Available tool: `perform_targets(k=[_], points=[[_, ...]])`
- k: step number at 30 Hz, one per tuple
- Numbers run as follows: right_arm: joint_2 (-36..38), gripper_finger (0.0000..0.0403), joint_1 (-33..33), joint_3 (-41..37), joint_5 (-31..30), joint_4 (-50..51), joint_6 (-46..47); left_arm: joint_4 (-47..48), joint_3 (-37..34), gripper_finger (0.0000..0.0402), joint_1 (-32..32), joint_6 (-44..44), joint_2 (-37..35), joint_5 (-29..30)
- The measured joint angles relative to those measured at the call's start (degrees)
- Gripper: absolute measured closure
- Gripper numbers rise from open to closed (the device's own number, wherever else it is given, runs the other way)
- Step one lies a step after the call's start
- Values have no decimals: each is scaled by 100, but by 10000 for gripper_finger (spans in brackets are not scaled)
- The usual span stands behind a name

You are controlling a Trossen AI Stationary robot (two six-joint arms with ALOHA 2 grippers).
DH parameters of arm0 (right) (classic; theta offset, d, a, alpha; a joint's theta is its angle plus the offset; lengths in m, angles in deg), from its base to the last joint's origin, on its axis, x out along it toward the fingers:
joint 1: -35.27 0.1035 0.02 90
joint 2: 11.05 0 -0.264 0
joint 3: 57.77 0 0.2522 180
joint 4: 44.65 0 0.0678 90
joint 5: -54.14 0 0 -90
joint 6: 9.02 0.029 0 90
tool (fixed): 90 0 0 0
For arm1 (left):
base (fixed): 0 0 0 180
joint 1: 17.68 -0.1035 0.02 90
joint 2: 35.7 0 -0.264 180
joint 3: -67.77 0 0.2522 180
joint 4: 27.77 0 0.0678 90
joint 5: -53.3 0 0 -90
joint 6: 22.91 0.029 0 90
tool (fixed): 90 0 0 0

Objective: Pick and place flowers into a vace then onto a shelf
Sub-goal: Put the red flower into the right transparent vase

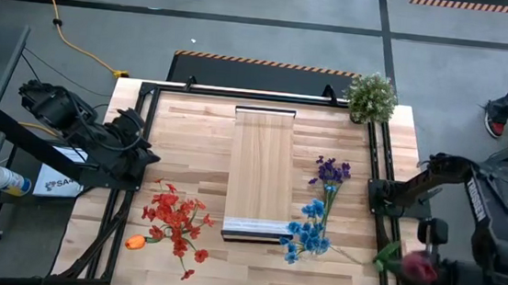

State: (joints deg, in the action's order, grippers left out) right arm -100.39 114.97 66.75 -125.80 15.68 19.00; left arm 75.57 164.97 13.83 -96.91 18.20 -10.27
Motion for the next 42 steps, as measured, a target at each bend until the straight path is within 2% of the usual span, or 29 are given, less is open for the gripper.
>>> perform_targets(k=[8,14,31,42], points=[[107,403,-24,30,-26,511,438,-7,0,81,0,0,76,-86],[268,403,-101,19,-9,626,406,-9,0,82,0,0,78,-93],[911,403,-109,4,0,2057,931,-7,0,80,0,0,75,-93],[942,403,-55,4,0,2510,1138,-8,1,81,0,0,75,-93]])
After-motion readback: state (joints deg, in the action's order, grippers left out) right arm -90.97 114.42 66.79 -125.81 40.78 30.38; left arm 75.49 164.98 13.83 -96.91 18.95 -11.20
